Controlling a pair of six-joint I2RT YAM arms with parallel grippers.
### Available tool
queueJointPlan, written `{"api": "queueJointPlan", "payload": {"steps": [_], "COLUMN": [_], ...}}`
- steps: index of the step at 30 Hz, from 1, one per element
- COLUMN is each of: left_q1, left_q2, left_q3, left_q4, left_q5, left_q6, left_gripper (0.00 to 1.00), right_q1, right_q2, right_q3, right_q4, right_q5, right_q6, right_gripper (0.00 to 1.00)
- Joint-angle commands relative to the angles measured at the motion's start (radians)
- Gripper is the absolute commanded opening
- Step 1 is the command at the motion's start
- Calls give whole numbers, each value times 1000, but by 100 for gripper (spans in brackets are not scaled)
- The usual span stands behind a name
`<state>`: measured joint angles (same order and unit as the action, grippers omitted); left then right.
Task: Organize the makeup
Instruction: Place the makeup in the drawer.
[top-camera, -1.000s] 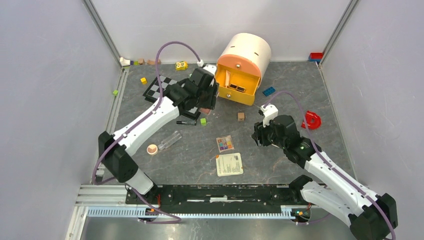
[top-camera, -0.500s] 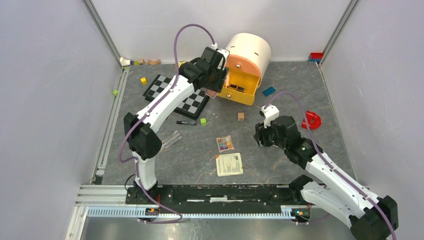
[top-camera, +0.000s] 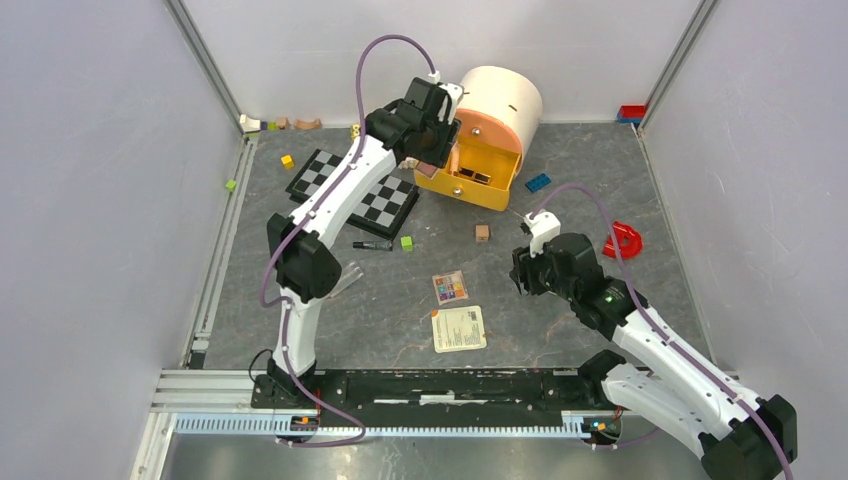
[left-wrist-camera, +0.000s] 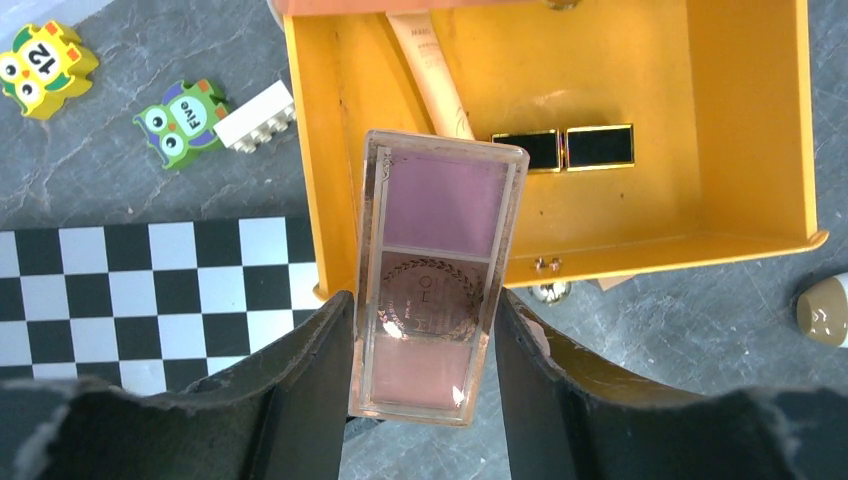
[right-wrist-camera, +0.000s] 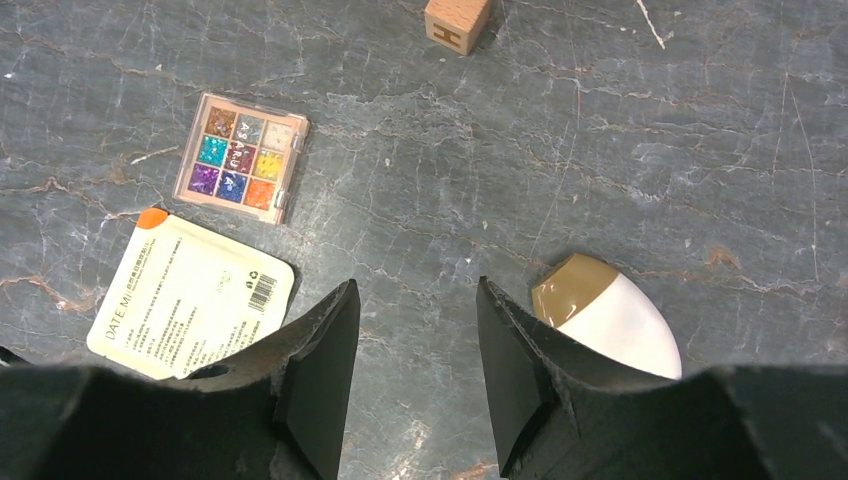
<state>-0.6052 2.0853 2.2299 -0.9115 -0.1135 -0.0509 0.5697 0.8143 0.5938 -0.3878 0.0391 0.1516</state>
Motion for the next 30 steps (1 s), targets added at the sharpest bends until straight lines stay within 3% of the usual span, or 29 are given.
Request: {"api": "queueJointPlan", "payload": {"steps": [1, 12, 30], "left_q1": [11, 27, 28], "left_q2": [42, 67, 100], "left_q3": [95, 78, -33], "left_q4": [8, 155, 281], "left_q5": [32, 56, 47], "left_q6": [45, -61, -119], "left_gripper": [12, 4, 2], "right_q1": [4, 4, 4], "right_q2": [-14, -19, -18], "right_q3": [11, 14, 12], "right_q4": [-16, -32, -40], "right_q5": [19, 21, 24], "right_q6": [-3, 9, 16], "right_gripper": [53, 53, 53]}}
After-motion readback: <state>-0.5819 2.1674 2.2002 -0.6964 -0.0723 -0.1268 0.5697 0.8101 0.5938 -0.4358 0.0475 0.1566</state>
